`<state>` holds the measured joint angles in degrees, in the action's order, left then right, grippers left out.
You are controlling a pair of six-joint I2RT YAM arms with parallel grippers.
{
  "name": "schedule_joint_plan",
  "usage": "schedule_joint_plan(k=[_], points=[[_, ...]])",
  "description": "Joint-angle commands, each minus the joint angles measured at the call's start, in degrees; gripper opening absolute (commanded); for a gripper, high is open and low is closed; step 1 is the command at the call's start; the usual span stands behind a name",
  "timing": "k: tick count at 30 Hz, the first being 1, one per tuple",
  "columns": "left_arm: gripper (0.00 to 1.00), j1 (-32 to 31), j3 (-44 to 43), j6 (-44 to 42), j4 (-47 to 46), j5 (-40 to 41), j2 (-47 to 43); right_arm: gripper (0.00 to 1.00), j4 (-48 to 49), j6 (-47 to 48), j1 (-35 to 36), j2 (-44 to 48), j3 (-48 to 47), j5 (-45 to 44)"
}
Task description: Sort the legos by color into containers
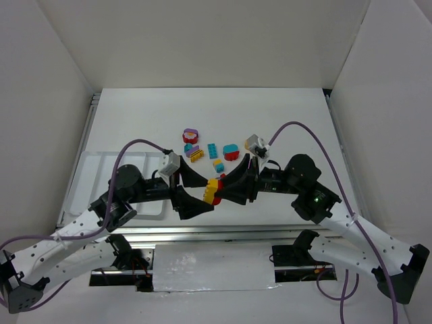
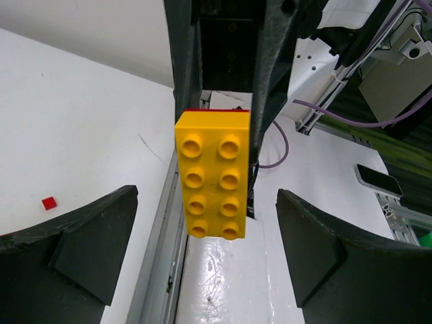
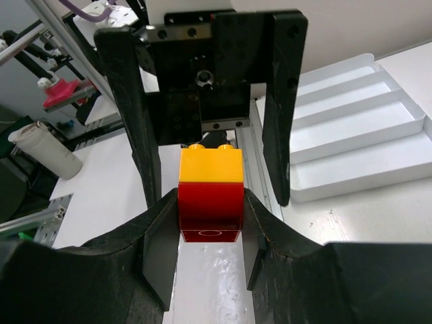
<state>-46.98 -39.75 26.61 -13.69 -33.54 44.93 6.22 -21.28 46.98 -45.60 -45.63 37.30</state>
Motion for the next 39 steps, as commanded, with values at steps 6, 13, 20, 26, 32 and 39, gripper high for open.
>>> schedule_joint_plan(k=[6, 13, 20, 26, 32, 39], points=[[0.91, -0.13, -2.44, -2.35, -1.6, 0.32, -2.74, 0.0, 0.28, 1.24, -0.31, -1.85, -2.63, 3.66], [0.69, -0.13, -2.44, -2.18, -2.3, -0.56, -0.28, 0.0, 1.69, 0.54, -0.31, -3.09, -2.71, 5.59], [0.0, -0.04, -2.88, -3.14, -0.99, 1.53, -0.19, 0.0, 0.12, 3.25, -0.84, -2.82, -2.19, 8.3], [0.0, -0.04, -2.44, -5.43, 2.17, 7.17, -4.67, 0.0, 3.27, 2.47, -9.35, -2.03, 1.77, 19.82], [0.0, 0.05, -3.32, -5.6, 6.83, 16.47, -7.13, 0.0, -0.59, 4.75, -13.4, -2.03, 2.03, 16.93], [0.0, 6.25, -12.88, 15.43, 37.51, 69.27, 2.6, 0.0, -8.39, 2.12, -13.85, -4.14, -0.42, -6.26]])
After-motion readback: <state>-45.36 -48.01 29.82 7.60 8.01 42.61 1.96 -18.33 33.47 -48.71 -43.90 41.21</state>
